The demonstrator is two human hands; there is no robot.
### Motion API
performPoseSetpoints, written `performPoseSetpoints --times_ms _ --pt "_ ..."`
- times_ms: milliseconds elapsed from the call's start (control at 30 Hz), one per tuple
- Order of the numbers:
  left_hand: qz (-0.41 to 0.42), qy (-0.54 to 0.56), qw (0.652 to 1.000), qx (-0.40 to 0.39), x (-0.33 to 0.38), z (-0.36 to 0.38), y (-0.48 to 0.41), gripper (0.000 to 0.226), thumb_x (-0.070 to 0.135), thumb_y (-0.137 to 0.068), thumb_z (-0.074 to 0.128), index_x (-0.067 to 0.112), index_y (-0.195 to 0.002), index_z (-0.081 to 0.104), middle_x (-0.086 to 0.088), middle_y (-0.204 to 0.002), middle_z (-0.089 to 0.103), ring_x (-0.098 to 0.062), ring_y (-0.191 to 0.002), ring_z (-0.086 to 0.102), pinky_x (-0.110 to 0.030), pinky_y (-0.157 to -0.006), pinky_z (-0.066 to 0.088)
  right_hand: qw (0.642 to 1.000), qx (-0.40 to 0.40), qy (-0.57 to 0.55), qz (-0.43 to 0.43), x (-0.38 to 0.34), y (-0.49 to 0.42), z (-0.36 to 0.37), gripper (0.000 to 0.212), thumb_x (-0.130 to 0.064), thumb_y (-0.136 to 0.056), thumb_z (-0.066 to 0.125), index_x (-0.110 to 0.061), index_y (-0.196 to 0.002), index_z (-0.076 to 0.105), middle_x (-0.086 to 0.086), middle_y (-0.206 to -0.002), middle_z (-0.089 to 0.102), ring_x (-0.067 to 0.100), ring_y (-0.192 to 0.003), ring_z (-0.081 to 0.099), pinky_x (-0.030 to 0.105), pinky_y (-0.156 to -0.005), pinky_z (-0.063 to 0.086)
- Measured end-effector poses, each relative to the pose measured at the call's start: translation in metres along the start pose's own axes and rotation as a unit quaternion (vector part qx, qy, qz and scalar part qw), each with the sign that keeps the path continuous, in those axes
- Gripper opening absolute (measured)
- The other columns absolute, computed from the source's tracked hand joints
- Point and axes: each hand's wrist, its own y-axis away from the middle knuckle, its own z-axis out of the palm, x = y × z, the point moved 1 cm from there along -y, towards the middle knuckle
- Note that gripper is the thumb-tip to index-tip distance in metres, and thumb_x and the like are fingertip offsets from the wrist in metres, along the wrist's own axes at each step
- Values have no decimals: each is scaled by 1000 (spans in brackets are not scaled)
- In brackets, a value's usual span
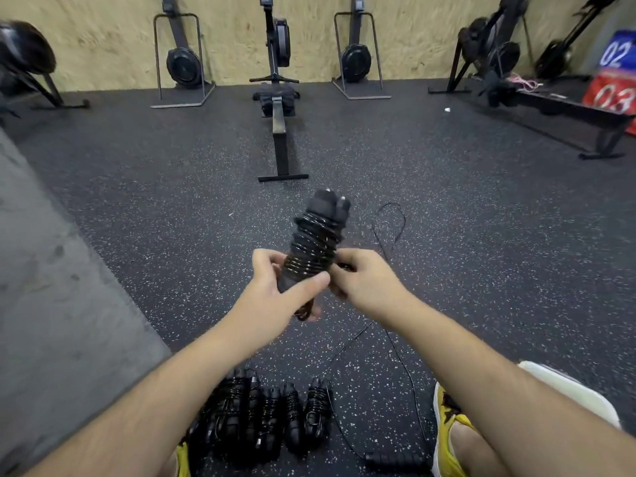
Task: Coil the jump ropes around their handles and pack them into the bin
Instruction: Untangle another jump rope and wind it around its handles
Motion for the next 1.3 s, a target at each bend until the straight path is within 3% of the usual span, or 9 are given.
performPoseSetpoints --times_ms 67,167,367,567,633,733,867,1000,1300 --pt "-3 68 996 64 -5 -4 -8 40 24 -97 63 15 -116 29 -22 -96 71 -34 -68 71 -42 -67 61 996 29 77 -33 1 6 12 15 -21 -96 61 -30 -85 65 -2 -69 67 14 -56 53 31 -59 47" --pt "-11 110 987 113 -13 -10 -16 44 36 -93 69 24 -118 36 -18 -115 66 -33 -86 74 -55 -78 61 991 63 69 -97 0 20 28 21 -23 -92 67 -33 -108 59 -6 -89 68 10 -76 62 20 -71 51" --pt "15 166 983 75 -16 -5 -14 55 26 -96 63 45 -139 34 -1 -115 73 -24 -104 72 -41 -79 57 977 119 -75 -161 0 26 33 51 -12 -87 74 -39 -123 51 -3 -104 60 15 -85 63 29 -79 56" --pt "29 215 975 55 -9 2 -5 62 32 -89 63 47 -142 35 2 -123 71 -25 -113 69 -37 -78 56 954 169 -21 -248 5 23 36 50 -8 -92 69 -25 -138 59 -8 -122 43 22 -105 53 40 -81 59" --pt "24 259 964 46 -4 4 -5 58 28 -92 58 41 -143 35 -2 -123 71 -25 -109 70 -37 -74 57 939 159 14 -303 2 24 32 46 -10 -94 65 -20 -138 60 -11 -120 47 25 -107 54 39 -82 58" --pt "14 308 951 24 -1 0 -4 52 28 -97 53 40 -144 34 -9 -126 69 -30 -100 70 -45 -76 59 926 165 40 -337 -6 23 25 44 -7 -90 70 -12 -133 62 -9 -114 57 23 -102 57 25 -83 54" --pt "12 327 945 2 1 1 -2 49 32 -97 50 39 -143 38 -9 -127 69 -29 -98 70 -44 -73 58 933 134 29 -333 -12 23 14 20 -7 -84 77 -7 -103 72 -5 -101 62 17 -90 59 32 -71 55" --pt "21 314 949 -14 0 3 0 51 31 -96 49 36 -145 38 -6 -115 72 -23 -83 69 -43 -67 57 924 101 106 -352 -16 23 4 4 -7 -86 74 -3 -86 72 0 -91 62 22 -87 60 26 -75 51" --pt "14 307 951 -31 -3 8 -2 49 30 -95 49 32 -144 40 -9 -108 72 -25 -78 66 -45 -64 56 875 42 281 -391 -26 26 -17 15 -7 -90 69 -12 -77 64 -2 -87 60 19 -81 54 33 -72 49"
